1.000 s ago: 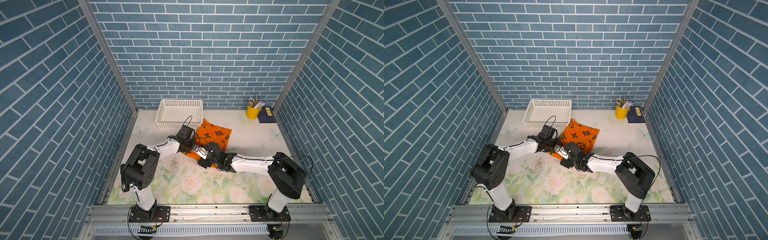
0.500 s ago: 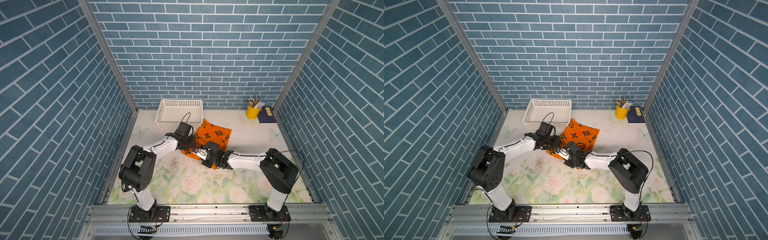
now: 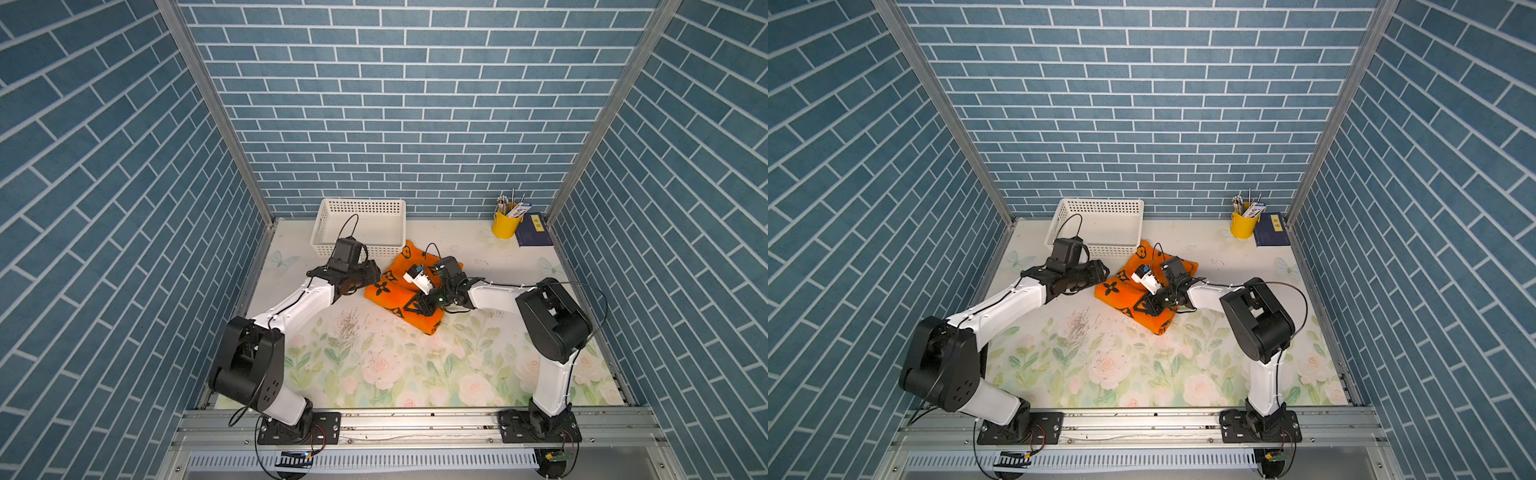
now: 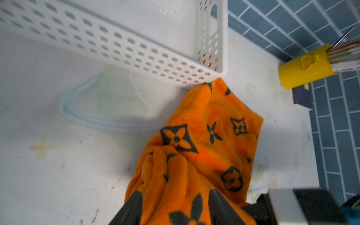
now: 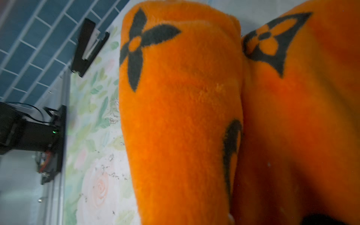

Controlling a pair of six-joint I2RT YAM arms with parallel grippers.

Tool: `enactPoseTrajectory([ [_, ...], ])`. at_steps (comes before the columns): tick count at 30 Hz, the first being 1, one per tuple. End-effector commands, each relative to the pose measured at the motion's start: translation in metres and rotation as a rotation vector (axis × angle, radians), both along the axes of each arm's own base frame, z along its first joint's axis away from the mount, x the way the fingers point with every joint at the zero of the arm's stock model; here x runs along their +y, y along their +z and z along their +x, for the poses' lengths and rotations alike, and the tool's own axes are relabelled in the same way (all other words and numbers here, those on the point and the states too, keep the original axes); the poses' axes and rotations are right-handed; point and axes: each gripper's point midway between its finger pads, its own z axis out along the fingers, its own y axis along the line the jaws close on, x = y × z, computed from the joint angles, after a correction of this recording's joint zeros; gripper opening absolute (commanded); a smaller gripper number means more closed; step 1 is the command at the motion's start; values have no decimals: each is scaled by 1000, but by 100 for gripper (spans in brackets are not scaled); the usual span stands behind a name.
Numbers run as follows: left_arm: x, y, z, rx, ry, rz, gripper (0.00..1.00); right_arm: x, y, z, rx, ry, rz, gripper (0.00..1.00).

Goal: Roll up the pillowcase
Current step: Roll the pillowcase at the center of the board.

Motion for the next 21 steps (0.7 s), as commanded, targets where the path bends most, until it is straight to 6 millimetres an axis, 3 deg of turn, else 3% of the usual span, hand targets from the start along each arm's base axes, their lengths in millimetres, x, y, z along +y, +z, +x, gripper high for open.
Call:
enactPoseTrajectory([
  [1, -24, -15, 1, 9, -54, -14, 58, -15, -31, -3, 217, -52, -15, 23],
  [5, -50, -43, 1, 60, -99, 18, 56, -23, -27, 7, 181, -108, -34, 55],
  [8, -61, -64, 2, 107, -115, 45, 54, -33, -13, 20, 39, -172, -97, 68],
  [12, -63, -78, 2, 138, -116, 64, 54, -47, 23, 35, -281, -263, -236, 78],
  [16, -63, -83, 4, 142, -118, 76, 54, -47, 53, 31, -668, -271, -407, 92],
  [18, -64, -84, 5, 145, -119, 79, 54, -42, 56, 24, -796, -241, -470, 94],
  [21, -63, -86, 5, 148, -122, 84, 54, -32, 42, 13, -894, -153, -553, 95],
])
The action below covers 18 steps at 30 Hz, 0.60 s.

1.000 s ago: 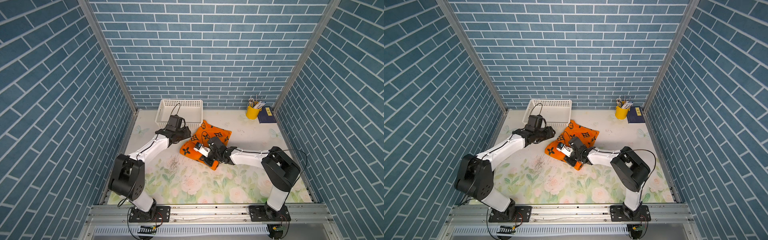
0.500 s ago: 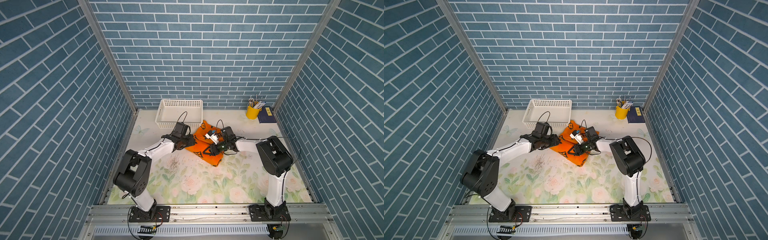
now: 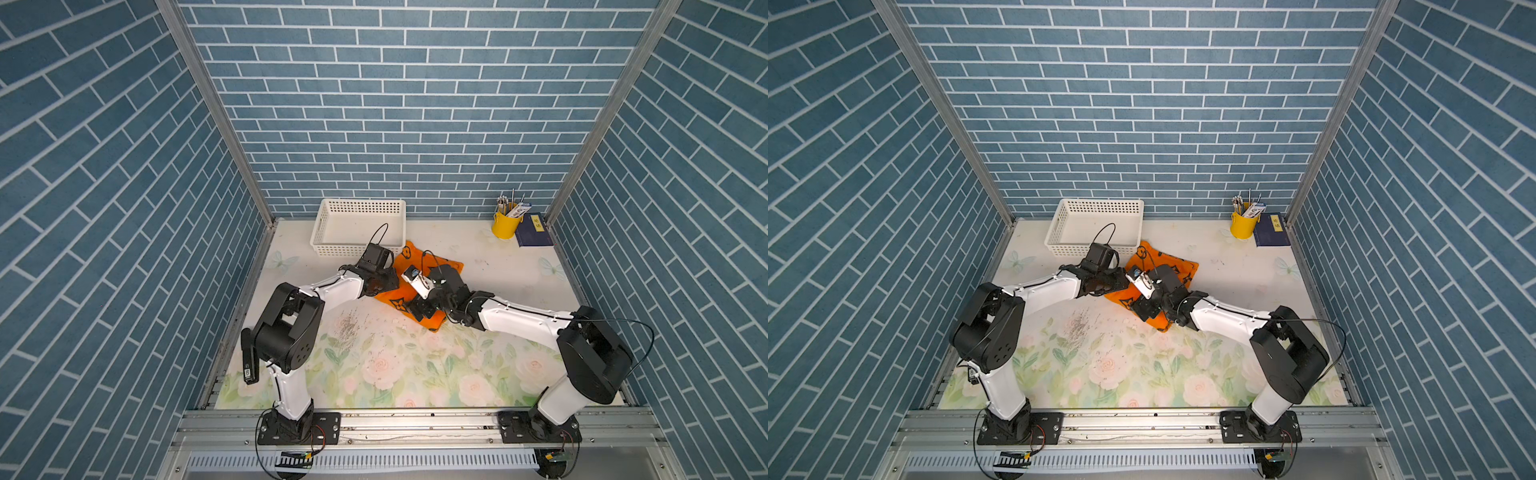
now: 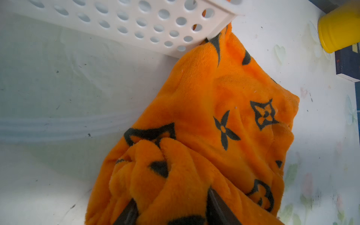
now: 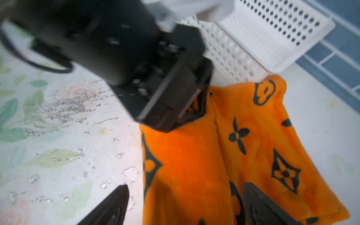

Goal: Roll up the pillowcase
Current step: Roll the pillowcase at the center of the board.

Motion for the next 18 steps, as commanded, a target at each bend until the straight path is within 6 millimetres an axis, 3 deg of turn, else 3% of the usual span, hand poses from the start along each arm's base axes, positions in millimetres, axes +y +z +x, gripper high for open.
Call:
enactPoseTrajectory([
  [1, -6, -25, -17, 83, -40, 27, 54, -21, -26, 13, -186, -29, -263, 95],
  [6, -5, -21, -16, 74, -41, 35, 54, -15, -50, 15, -232, -20, -354, 91],
  [9, -2, -19, -16, 69, -37, 41, 54, -17, -67, 14, -217, -1, -394, 80],
  [12, 1, -9, -14, 54, -28, 41, 54, -11, -79, 2, -135, 45, -387, 45],
  [16, 13, 22, -7, 7, -5, 49, 57, 1, -78, -20, 17, 111, -289, 0],
  [18, 20, 42, -4, -28, 8, 56, 58, 8, -77, -35, 111, 152, -235, 0],
])
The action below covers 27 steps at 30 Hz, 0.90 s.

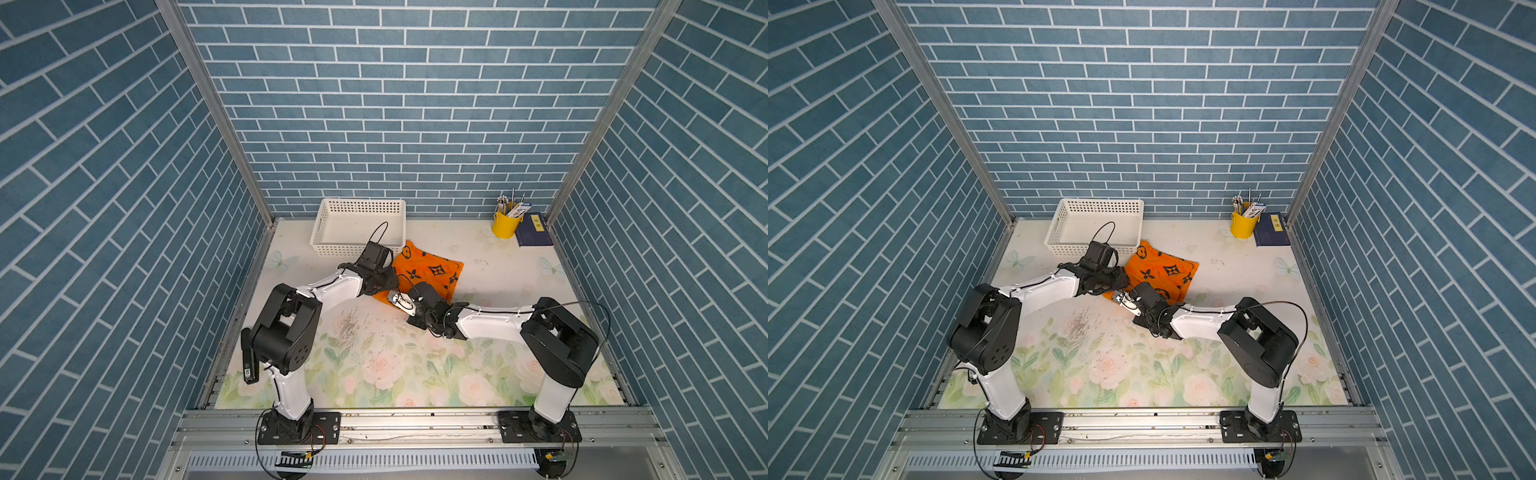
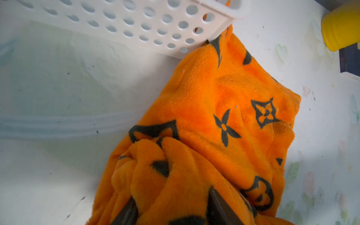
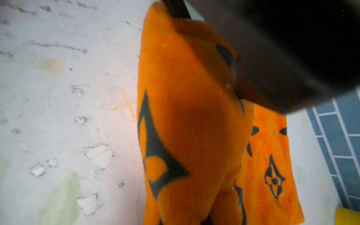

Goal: Roll up the pillowcase
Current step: Roll the pillowcase at the center of the board.

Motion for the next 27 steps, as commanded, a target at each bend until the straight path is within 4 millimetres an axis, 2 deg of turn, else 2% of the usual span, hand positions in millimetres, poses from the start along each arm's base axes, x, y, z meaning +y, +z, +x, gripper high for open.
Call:
enactPoseTrajectory([
  [1, 16, 36, 0, -41, 12, 25, 59, 7, -15, -42, 286, 60, 63, 0],
  [6, 43, 68, -1, -92, 67, 17, 59, 22, -12, -80, 544, 117, 166, 0],
  [8, 52, 71, -5, -101, 78, 24, 60, 29, -7, -92, 639, 141, 223, 0],
  [10, 58, 71, -8, -106, 86, 41, 60, 31, -4, -93, 718, 143, 282, 0],
  [13, 57, 62, -16, -84, 74, 33, 60, 25, -6, -78, 818, 108, 366, 3],
  [17, 51, 45, -28, -54, 56, 10, 59, 11, -16, -46, 934, 36, 469, 9],
  [21, 40, 23, -38, -18, 28, 22, 58, 3, -31, -23, 985, -28, 492, 27],
  [23, 31, 10, -42, 3, 10, 26, 58, 3, -37, -16, 992, -47, 478, 31],
  [25, 24, -2, -45, 23, 5, 38, 57, 3, -38, -9, 976, -65, 464, 39],
  [27, 27, -18, -46, 61, 31, 61, 55, 2, -33, -3, 940, -78, 460, 51],
])
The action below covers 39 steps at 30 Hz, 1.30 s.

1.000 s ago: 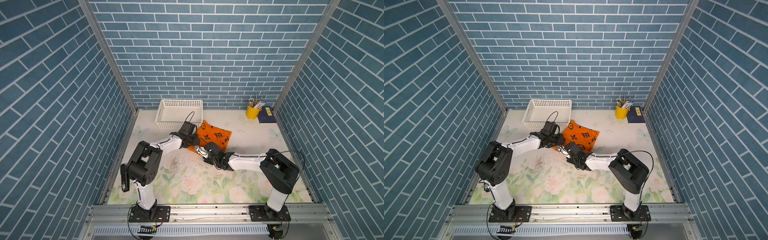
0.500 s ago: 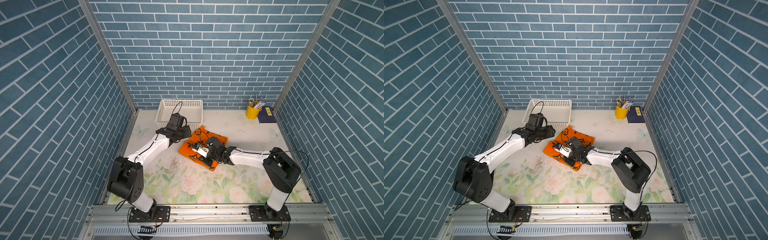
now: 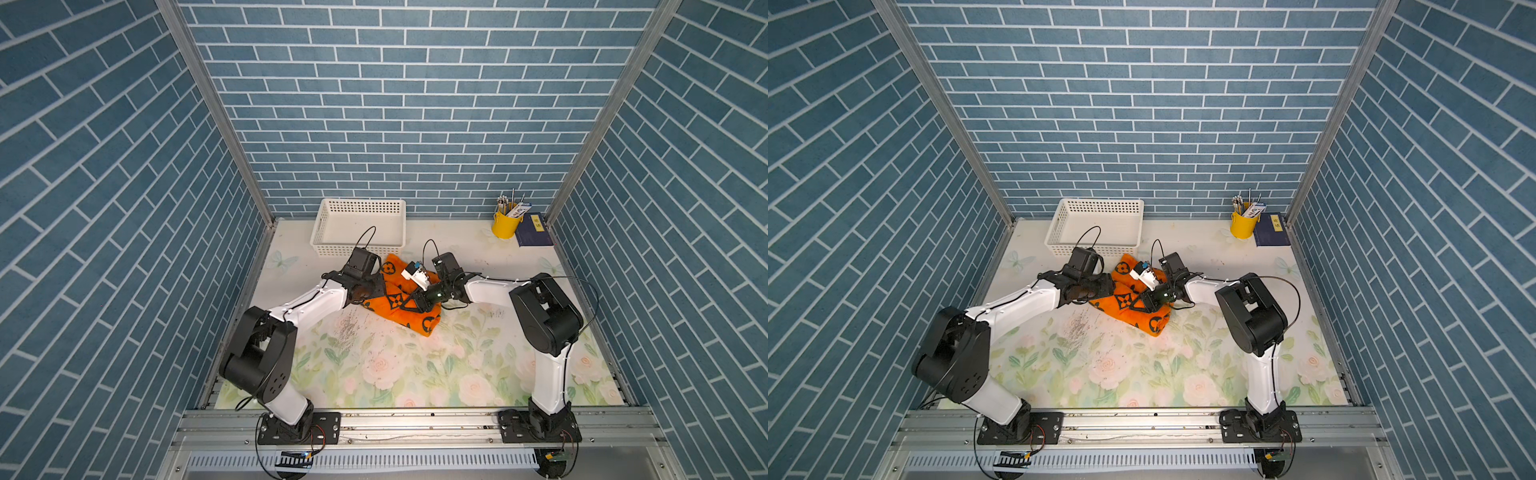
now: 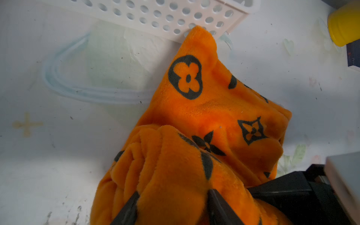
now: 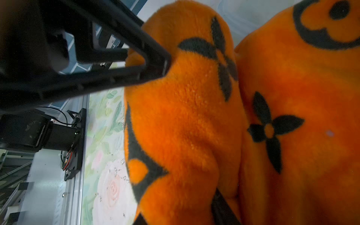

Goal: Roll up the pillowcase
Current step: Roll the pillowcase at the center of the board.

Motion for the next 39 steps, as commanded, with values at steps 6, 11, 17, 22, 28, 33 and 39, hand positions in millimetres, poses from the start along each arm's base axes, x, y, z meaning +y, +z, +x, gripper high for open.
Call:
enactPoseTrajectory([
  [6, 3, -56, -19, 151, 56, 45, 53, -42, 18, 31, -301, -217, -239, 71],
  [11, 2, -54, -12, 147, 70, 53, 53, -47, 57, 16, -708, -223, -355, 78],
  [17, -1, -53, -8, 148, 66, 49, 53, -29, 25, -18, -947, -59, -523, 83],
  [22, 1, -51, -9, 143, 63, 56, 53, -17, -3, -15, -978, -21, -593, 83],
  [28, 5, -28, -2, 100, 56, 39, 55, -8, -21, -20, -890, 39, -616, 31],
  [33, 21, 25, 15, 2, 84, 7, 59, 5, -18, -51, -697, 95, -484, 4],
  [39, 63, 60, 24, -60, 153, -6, 60, 21, -10, -86, -428, 186, -342, 1],
])
